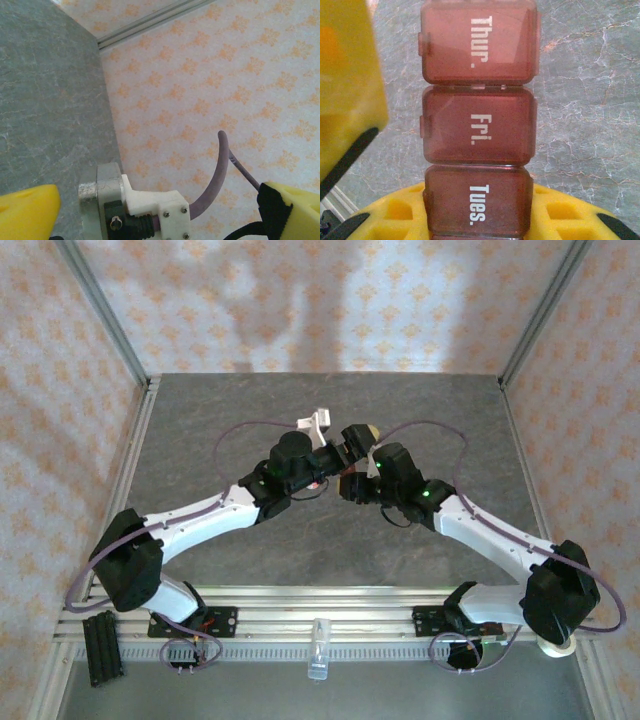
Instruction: Sort the pills into containers
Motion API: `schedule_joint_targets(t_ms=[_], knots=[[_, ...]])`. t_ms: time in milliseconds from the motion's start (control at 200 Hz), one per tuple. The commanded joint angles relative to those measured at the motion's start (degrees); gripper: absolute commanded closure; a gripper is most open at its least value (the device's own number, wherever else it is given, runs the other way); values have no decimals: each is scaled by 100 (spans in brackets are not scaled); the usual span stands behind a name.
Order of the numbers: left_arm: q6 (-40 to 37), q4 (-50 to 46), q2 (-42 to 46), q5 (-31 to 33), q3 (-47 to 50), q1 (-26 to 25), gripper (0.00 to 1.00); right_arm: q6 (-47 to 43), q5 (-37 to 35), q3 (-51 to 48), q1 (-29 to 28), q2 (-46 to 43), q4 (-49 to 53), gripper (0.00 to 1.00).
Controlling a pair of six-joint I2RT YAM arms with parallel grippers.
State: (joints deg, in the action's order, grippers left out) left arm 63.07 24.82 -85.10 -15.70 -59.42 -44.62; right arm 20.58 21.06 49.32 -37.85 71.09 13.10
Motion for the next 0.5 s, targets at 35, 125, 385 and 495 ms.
schedule_joint_targets(t_ms=[35, 125, 385, 495], knots=[[-380, -342, 568, 383, 156, 120, 0, -49, -2, -36, -13, -32, -109, 71], [-464, -675, 779, 372, 228, 306, 0, -177, -76, -63, -13, -140, -5, 71], [-1043, -1966, 1400, -37, 329, 670, 0, -1190, -674, 21, -21, -734, 572, 71], [-1344, -2390, 1654, -280, 363, 726, 0, -1359, -610, 24, -50, -1002, 536, 71]])
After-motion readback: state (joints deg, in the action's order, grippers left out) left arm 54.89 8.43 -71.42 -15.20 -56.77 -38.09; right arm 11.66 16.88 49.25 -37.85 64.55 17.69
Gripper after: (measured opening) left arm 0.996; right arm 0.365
